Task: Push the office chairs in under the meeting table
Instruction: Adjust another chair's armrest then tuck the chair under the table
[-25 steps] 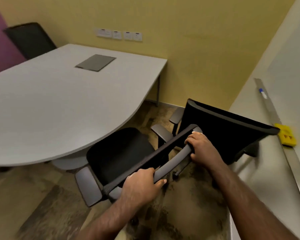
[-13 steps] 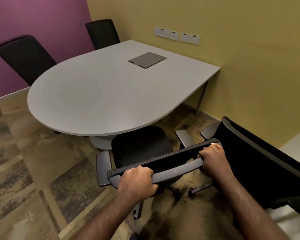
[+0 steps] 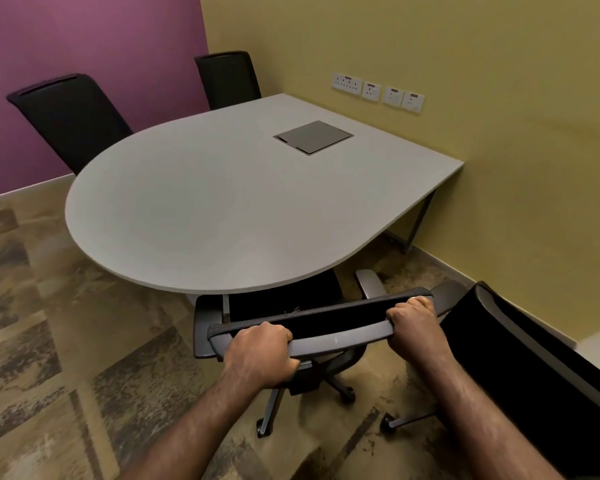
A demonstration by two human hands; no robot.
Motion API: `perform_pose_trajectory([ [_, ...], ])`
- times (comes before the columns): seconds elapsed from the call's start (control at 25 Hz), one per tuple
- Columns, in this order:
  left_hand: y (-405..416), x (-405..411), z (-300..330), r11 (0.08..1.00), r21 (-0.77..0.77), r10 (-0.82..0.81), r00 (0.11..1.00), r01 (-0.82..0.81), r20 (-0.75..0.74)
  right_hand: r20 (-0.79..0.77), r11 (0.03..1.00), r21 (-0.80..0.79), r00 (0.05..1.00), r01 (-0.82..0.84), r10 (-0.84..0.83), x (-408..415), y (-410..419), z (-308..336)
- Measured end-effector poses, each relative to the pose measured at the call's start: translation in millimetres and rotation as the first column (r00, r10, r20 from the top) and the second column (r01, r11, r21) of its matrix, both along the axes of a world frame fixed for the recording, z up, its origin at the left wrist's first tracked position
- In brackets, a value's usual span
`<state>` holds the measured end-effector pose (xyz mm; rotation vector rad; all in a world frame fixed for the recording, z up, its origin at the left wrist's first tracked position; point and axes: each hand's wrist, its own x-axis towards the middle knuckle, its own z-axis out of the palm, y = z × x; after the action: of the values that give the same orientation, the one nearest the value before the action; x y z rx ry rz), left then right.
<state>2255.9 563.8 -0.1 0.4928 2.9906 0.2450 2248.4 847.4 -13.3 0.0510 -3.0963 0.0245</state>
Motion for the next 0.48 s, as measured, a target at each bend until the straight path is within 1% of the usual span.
perform_pose_trajectory([
  [0.2, -4.3, -36.4, -3.9, 1.000, -0.019, 0.025, 0.999, -0.025, 0.022, 0.001, 1.000, -0.003, 1.000, -0.010, 0.010, -39.1, -1.1, -6.1],
  [0.48, 8.7, -64.3, -4.1, 0.996, -0.046, 0.082, 0.996, -0.081, 0.019, 0.004, 0.996, 0.028, 0.996, -0.090, 0.090, -87.5, 12.7, -7.5],
])
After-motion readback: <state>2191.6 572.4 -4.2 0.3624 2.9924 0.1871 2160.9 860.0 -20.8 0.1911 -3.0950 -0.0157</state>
